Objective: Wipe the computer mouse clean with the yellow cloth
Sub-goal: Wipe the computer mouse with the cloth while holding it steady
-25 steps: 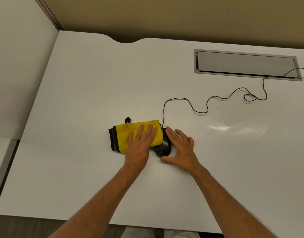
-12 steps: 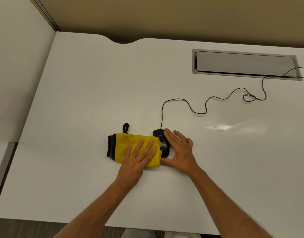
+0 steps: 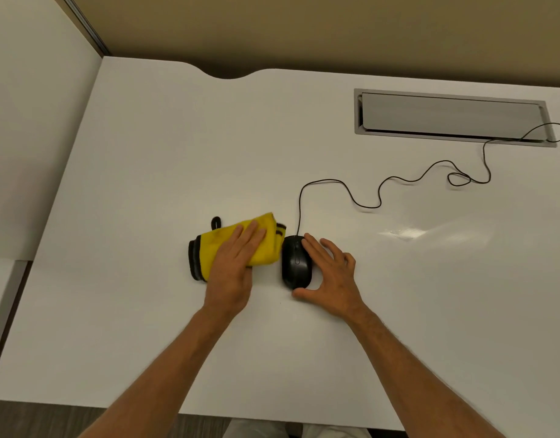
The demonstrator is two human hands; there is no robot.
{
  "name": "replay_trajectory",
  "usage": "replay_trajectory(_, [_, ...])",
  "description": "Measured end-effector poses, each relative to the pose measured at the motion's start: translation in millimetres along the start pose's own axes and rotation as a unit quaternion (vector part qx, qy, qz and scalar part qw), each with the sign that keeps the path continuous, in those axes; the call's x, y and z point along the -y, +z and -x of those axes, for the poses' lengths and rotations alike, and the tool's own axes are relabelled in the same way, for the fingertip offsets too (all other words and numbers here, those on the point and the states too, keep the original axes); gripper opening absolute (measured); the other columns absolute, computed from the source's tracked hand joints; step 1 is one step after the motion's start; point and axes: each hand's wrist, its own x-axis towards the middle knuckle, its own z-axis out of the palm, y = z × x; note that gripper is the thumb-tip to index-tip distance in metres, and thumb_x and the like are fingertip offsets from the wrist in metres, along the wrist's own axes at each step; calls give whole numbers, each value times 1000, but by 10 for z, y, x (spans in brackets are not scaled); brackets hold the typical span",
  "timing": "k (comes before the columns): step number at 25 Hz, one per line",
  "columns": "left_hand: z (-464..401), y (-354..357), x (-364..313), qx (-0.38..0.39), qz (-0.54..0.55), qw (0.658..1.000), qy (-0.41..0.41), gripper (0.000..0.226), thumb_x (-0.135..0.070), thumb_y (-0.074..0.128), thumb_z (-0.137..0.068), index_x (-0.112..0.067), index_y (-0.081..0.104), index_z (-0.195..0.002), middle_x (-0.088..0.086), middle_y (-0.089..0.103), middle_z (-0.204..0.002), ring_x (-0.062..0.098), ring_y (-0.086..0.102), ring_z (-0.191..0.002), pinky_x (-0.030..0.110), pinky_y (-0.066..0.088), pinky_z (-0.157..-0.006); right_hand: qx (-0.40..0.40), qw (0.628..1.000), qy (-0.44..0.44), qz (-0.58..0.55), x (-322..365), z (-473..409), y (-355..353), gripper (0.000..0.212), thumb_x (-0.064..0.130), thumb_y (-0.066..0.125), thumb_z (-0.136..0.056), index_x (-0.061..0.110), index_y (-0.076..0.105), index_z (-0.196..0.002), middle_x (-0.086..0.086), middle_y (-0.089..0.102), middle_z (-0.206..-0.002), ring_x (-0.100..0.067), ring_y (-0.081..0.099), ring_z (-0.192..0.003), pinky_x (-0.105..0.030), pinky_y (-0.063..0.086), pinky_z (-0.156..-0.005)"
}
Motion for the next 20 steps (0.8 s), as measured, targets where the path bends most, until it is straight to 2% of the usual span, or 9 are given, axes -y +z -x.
replay_trajectory(3, [-271,252,-201,75,-111,990,-34,100,16,50,-79,-31,11,-158,-5,7,-166,30,12,-152,55,22,-116,5,1000,3,-9,3,-1,-15,108,73,66,-68,39,13,-155,16,14,-163,-9,8,-148,-42,10,-113])
replay_trajectory(5, [-271,446,-241,106,-164,980,-38,100,12,50,-87,-37,-4,-155,-12,-8,-163,28,3,-153,58,14,-117,7,1000,4,-15,6,-7,-19,109,73,67,-68,40,11,-155,16,14,-163,-4,4,-146,-42,10,-113])
replay_trajectory(6, [-258,496,-235,112,-172,978,-33,96,9,50,-90,-37,-5,-154,-13,-10,-162,28,1,-153,59,11,-118,7,1000,5,-16,7,-10,-21,109,72,67,-68,40,10,-156,16,15,-163,-3,3,-146,-42,10,-113])
replay_trajectory(10, [-244,436,-106,141,-180,973,18,97,13,54,-86,-38,8,-155,-15,-5,-161,29,3,-153,57,7,-118,3,1000,3,-17,-6,-10,-16,110,74,67,-68,39,11,-156,18,13,-163,1,0,-145,-38,8,-111])
replay_trajectory(15, [-63,252,-86,158,-132,974,98,90,15,54,-84,-34,29,-154,-13,16,-162,28,15,-152,57,15,-117,-7,999,24,-47,-13,-17,5,114,71,73,-63,42,10,-154,12,28,-159,1,7,-144,-39,12,-111])
replay_trajectory(17, [66,191,-52,163,-110,972,129,86,16,54,-82,-30,36,-152,-10,24,-161,29,20,-150,57,17,-117,-12,998,26,-49,-9,-27,20,113,75,71,-62,41,14,-153,12,30,-158,-3,13,-145,-40,13,-112])
replay_trajectory(20, [227,107,7,178,-100,965,163,82,13,53,-78,-25,43,-149,-5,35,-158,32,27,-148,60,22,-116,-14,999,14,-38,-7,-26,34,111,85,62,-63,37,20,-153,15,24,-160,-2,10,-145,-37,11,-110])
